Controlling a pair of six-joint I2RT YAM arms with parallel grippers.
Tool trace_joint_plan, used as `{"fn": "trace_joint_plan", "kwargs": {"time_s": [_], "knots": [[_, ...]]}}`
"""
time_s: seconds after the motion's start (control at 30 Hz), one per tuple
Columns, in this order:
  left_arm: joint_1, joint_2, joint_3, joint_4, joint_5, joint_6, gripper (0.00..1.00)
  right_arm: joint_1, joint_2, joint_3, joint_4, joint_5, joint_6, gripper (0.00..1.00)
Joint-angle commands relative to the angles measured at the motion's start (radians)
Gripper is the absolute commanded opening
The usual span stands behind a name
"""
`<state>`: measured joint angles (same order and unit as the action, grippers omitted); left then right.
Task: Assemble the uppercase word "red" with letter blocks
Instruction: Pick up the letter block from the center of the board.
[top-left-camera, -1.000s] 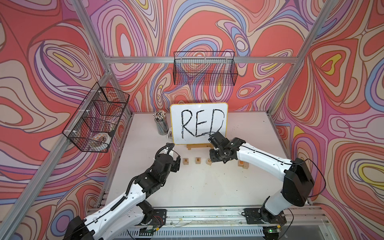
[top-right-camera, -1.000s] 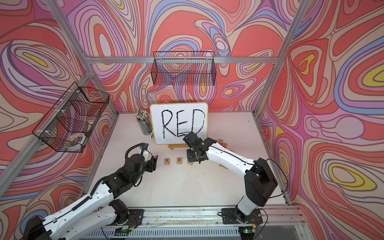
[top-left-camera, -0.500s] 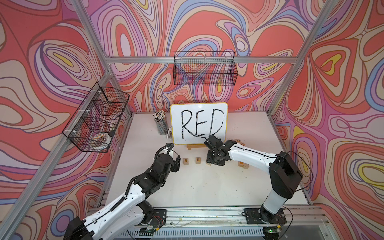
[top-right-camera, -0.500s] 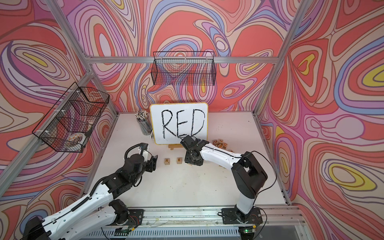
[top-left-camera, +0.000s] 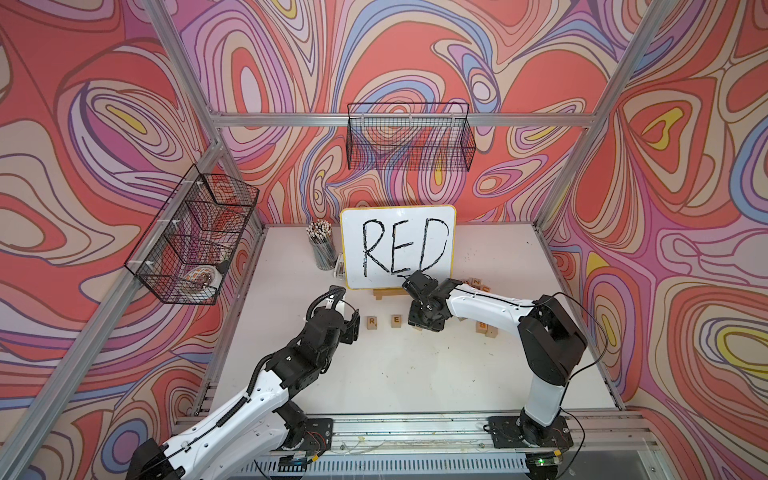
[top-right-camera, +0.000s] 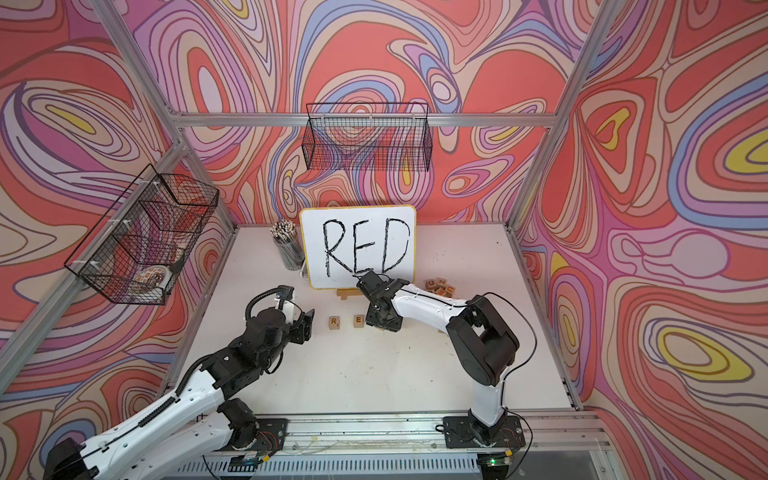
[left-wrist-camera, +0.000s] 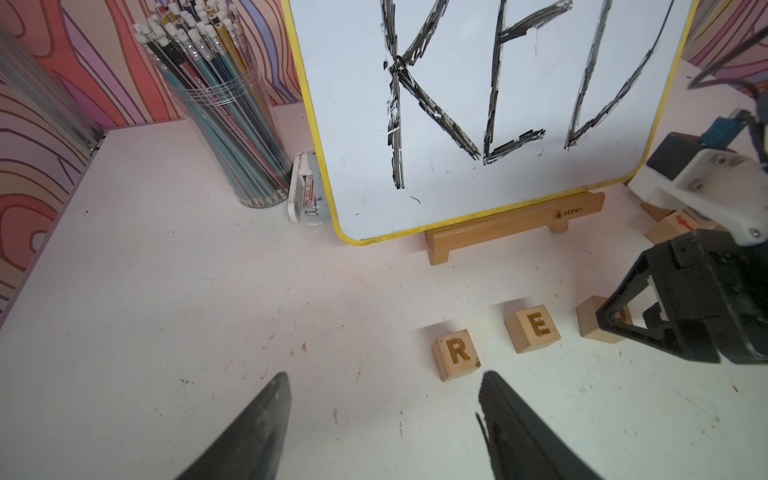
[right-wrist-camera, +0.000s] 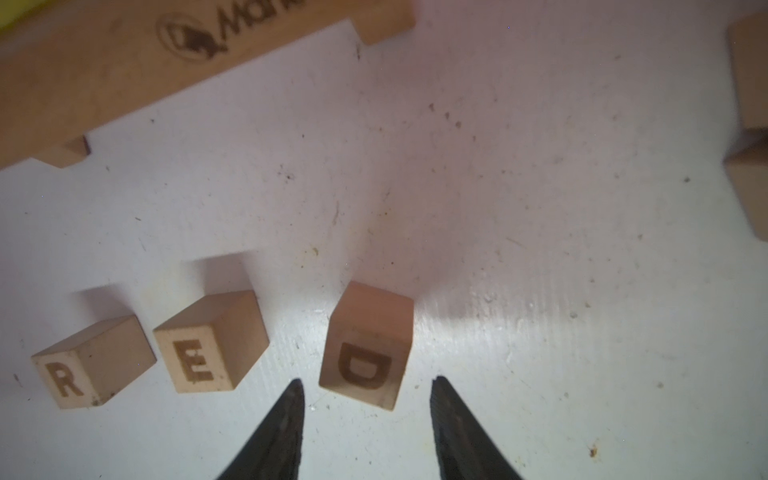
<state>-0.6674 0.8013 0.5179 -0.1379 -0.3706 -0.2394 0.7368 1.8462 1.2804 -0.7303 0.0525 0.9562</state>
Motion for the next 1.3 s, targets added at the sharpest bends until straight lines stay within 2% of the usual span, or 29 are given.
{"fn": "trace_joint_plan", "kwargs": {"time_s": [0.0,0.43,0.93,1.07,1.27], "knots": [[0.006,-0.010,0.008,-0.002,-0.019,0.000,0.75,-0.009,0.034,0.029,0.012,0.008,0.002,0.51],[0.005,-0.009,0.009,-0.010,-0.025,0.000,0.74,-0.021,0.079,0.052,0.012,0.007,-0.025,0.48],[0.006,-0.010,0.009,-0.008,-0.025,0.000,0.74,-0.021,0.090,0.050,-0.009,0.009,-0.075,0.27],[0.005,-0.010,0.009,-0.008,-0.026,0.000,0.75,-0.020,0.103,0.090,-0.051,0.019,-0.145,0.23],[0.005,-0.007,0.008,-0.007,-0.026,-0.001,0.75,-0.021,0.120,0.193,-0.186,0.081,-0.343,0.20]]}}
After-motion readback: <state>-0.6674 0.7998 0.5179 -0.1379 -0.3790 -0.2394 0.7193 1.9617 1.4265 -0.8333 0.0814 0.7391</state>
